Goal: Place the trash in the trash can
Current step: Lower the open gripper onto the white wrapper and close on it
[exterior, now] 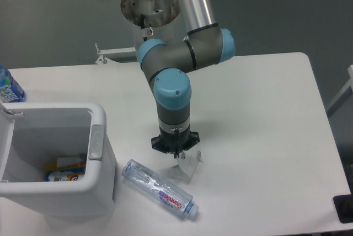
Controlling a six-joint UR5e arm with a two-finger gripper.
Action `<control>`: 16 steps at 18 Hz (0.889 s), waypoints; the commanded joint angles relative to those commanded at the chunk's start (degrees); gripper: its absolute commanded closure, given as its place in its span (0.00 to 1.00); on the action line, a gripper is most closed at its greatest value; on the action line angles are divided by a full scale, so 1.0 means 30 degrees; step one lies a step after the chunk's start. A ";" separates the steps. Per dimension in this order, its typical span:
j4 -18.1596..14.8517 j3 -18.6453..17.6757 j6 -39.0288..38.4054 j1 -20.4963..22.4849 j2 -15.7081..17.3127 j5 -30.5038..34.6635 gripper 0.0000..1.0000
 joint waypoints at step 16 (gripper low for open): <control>0.0058 0.3570 -0.1719 0.2875 0.3518 -0.7325 1.00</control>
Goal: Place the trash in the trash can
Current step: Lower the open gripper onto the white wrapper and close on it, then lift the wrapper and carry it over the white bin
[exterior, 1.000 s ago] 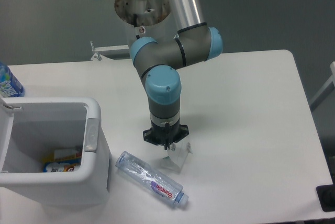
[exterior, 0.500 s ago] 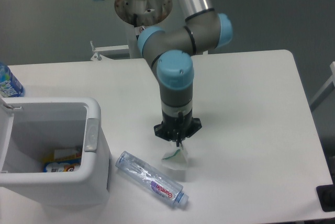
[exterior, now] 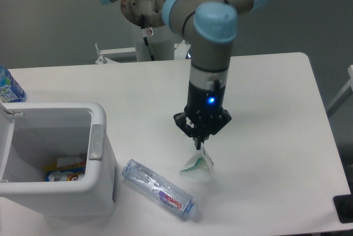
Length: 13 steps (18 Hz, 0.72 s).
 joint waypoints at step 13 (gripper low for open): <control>0.0058 0.1881 -0.4667 -0.4066 0.2312 -0.0030 1.00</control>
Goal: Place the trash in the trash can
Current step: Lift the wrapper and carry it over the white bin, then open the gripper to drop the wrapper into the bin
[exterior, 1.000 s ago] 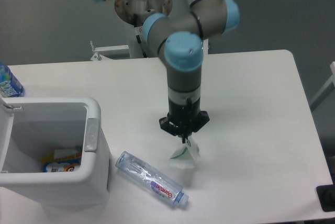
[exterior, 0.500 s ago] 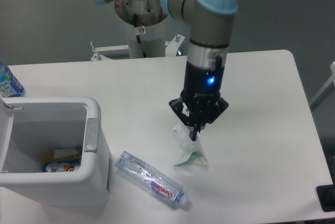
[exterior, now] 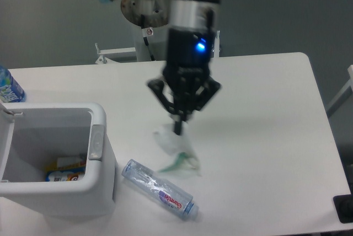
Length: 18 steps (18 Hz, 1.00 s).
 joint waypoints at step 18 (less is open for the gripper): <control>0.0000 -0.1027 -0.0088 -0.4049 -0.0496 0.0410 0.00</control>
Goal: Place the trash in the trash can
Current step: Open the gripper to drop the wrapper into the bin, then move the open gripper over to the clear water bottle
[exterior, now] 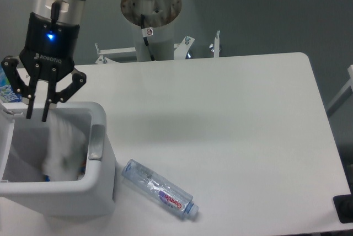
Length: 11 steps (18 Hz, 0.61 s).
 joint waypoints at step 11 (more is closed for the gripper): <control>0.0029 0.0321 -0.0117 0.5208 -0.0292 0.0117 0.00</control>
